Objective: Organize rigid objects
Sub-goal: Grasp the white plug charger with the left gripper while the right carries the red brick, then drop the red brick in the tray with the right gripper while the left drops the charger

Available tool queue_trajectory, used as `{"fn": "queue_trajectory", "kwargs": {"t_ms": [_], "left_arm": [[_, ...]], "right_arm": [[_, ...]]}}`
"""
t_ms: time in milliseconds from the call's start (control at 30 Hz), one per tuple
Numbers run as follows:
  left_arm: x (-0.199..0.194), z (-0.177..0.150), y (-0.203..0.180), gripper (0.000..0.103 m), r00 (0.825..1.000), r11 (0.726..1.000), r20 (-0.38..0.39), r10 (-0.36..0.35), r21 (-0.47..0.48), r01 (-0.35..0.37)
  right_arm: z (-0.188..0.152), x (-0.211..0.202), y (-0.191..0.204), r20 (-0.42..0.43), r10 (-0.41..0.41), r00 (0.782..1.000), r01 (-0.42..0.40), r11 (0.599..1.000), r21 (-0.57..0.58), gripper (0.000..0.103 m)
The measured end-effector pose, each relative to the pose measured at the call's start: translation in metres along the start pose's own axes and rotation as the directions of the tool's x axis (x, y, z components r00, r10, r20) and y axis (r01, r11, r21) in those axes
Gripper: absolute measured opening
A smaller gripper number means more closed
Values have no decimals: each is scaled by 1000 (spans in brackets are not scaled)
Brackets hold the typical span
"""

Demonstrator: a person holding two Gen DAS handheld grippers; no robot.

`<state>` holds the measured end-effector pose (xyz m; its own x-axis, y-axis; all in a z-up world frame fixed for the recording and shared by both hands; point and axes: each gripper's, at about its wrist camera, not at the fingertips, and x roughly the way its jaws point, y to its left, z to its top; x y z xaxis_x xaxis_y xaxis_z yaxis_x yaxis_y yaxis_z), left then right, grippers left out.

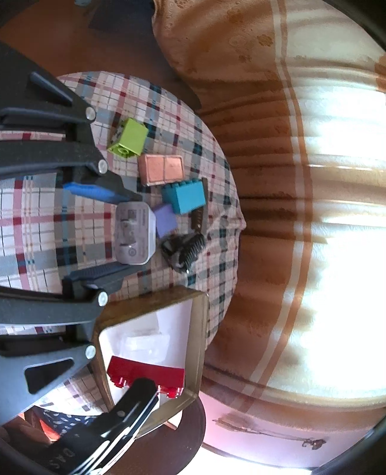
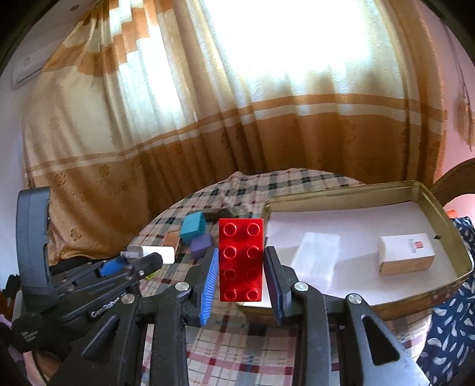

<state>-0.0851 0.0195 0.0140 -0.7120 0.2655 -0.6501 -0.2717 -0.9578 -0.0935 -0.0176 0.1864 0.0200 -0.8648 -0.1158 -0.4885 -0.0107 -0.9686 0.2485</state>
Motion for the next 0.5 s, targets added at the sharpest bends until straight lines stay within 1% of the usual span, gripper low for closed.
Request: {"fn": "queue_trajectory", "kwargs": {"t_ms": [300, 500], "left_arm": [[3, 12, -31, 37, 999, 998, 19, -39, 52, 38], [7, 22, -55, 37, 997, 993, 32, -71, 93, 68]], "right_arm": [[14, -12, -36, 42, -72, 997, 69, 996, 52, 34], [24, -23, -72, 72, -150, 986, 143, 985, 100, 34]]}}
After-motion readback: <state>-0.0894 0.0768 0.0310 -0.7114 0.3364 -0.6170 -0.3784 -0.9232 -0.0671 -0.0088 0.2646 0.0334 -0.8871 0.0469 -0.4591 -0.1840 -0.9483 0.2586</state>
